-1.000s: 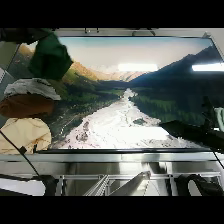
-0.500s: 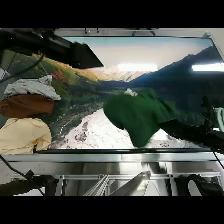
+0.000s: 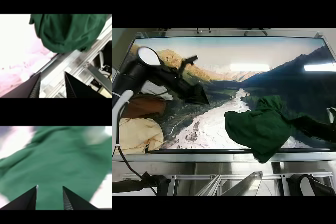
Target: Fold the shirts.
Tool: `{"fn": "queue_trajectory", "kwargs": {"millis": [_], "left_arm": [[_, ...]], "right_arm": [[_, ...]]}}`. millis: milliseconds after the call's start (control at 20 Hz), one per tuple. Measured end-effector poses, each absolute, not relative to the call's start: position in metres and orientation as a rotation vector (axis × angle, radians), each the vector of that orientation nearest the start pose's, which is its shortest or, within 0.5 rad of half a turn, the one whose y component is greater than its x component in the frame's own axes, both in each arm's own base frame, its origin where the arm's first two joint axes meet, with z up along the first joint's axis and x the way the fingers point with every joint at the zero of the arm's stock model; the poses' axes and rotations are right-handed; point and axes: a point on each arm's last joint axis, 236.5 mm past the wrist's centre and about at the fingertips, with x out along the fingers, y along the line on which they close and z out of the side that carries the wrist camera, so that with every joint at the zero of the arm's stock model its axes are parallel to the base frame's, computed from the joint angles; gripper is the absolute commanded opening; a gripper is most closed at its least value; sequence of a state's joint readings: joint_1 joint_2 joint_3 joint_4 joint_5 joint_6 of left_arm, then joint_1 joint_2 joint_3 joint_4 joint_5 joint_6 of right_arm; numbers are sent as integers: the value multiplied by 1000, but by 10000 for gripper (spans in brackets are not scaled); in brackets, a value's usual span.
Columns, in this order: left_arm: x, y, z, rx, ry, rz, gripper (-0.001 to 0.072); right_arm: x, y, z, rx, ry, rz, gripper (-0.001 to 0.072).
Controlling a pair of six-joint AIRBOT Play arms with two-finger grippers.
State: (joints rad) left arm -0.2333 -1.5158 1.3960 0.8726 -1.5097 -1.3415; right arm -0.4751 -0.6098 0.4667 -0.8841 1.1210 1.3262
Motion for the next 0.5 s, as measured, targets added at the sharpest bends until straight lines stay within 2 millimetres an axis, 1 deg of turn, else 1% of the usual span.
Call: {"fn": "queue_trajectory", "kwargs": {"millis": [50,150,250,350,450,500], "left_arm": [[319,-238,25,-266,1551,-849,342],[310,-249,-7,-286,1591,-847,342],[300,-260,-36,-305,1640,-854,342],[291,-273,-61,-332,1686,-878,341],[286,-289,-79,-366,1722,-913,341],[287,-297,-85,-379,1730,-927,340]], "right_arm": [[256,6,-2,702,1028,16,363],[254,-12,-24,746,1097,-56,362],[249,-21,-49,796,1181,-97,362],[246,-22,-71,837,1253,-104,362],[250,-15,-87,877,1293,-56,360],[253,-10,-91,901,1299,-20,342]]}}
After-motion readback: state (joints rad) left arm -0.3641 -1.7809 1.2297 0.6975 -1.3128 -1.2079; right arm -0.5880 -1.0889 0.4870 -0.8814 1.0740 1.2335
